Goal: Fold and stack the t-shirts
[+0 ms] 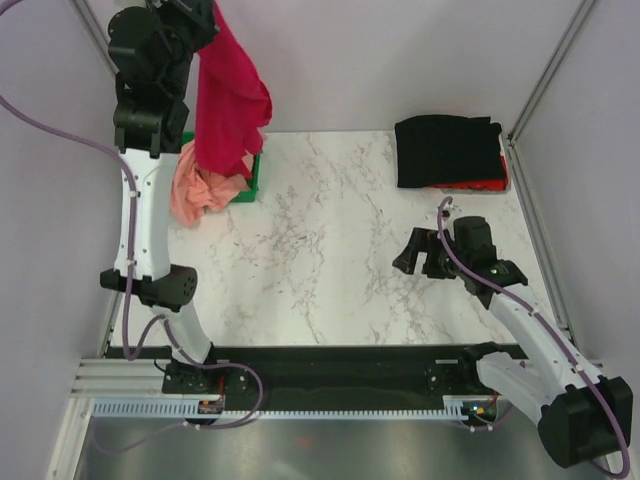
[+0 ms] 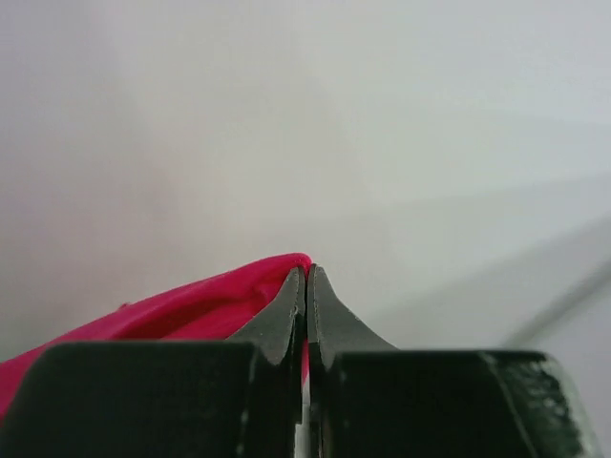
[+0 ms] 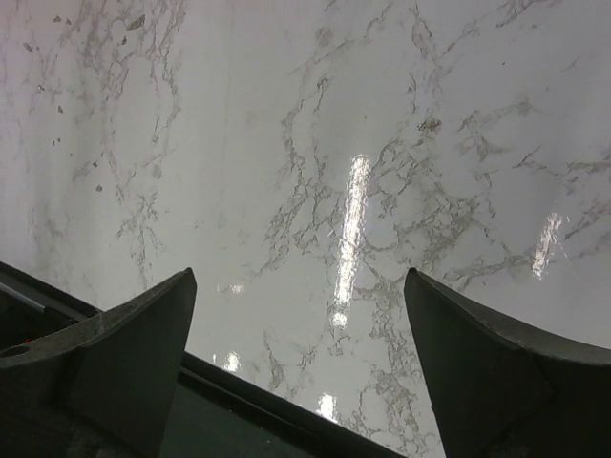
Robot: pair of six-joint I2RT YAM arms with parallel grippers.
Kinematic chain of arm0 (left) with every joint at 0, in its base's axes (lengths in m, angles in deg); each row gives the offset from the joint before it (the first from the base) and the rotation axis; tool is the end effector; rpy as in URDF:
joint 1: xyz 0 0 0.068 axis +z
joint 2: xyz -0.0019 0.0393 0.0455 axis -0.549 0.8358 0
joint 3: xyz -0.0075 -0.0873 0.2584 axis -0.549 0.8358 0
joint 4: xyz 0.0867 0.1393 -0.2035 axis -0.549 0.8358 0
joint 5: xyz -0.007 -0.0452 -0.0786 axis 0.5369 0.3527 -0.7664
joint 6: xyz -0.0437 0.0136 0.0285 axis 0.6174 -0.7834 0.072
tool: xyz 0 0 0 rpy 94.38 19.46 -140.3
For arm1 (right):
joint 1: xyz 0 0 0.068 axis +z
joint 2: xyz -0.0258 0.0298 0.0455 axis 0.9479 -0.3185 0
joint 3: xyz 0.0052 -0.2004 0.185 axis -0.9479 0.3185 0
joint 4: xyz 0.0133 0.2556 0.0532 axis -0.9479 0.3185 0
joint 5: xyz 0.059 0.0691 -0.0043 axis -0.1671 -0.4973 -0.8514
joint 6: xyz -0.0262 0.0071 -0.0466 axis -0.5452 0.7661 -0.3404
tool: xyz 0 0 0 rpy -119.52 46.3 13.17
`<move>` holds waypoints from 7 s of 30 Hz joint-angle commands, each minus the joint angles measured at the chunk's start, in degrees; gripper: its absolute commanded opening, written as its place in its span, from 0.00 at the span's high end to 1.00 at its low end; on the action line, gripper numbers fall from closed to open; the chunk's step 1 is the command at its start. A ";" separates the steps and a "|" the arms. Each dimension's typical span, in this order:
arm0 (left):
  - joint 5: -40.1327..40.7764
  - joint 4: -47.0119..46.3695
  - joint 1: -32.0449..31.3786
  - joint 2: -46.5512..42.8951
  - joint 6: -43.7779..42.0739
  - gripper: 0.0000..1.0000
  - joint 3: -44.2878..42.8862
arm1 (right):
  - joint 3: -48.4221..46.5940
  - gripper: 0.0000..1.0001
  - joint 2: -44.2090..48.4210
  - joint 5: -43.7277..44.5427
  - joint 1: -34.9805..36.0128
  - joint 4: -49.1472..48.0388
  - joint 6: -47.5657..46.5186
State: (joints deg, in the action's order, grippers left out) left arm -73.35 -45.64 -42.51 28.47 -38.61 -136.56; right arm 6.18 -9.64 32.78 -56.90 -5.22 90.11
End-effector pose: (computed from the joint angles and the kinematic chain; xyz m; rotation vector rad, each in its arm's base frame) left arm 0.3451 -0.0496 0.5971 -0.4049 1.2889 -0.4764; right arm 0.1882 0.0595 0.2388 0.0674 2.3687 0.6836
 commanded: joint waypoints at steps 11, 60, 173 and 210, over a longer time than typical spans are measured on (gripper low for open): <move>-37.10 -17.35 -4.85 -15.74 16.52 0.98 3.69 | -17.23 0.02 10.26 9.80 0.24 9.78 4.01; -6.35 5.16 18.27 6.22 6.86 0.17 51.19 | -2.73 0.02 -8.98 14.29 16.50 2.32 5.42; -17.33 15.88 12.46 -76.13 -2.20 0.05 94.94 | -43.72 1.00 -12.95 55.16 17.83 21.74 -1.62; -9.95 -2.30 -40.44 -19.97 7.47 0.37 97.31 | -12.40 1.00 6.85 31.08 0.86 15.68 13.24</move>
State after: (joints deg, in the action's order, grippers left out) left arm -83.90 -43.61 -81.31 7.99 -34.30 -41.15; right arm -6.63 -2.56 64.32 -56.01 12.33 102.64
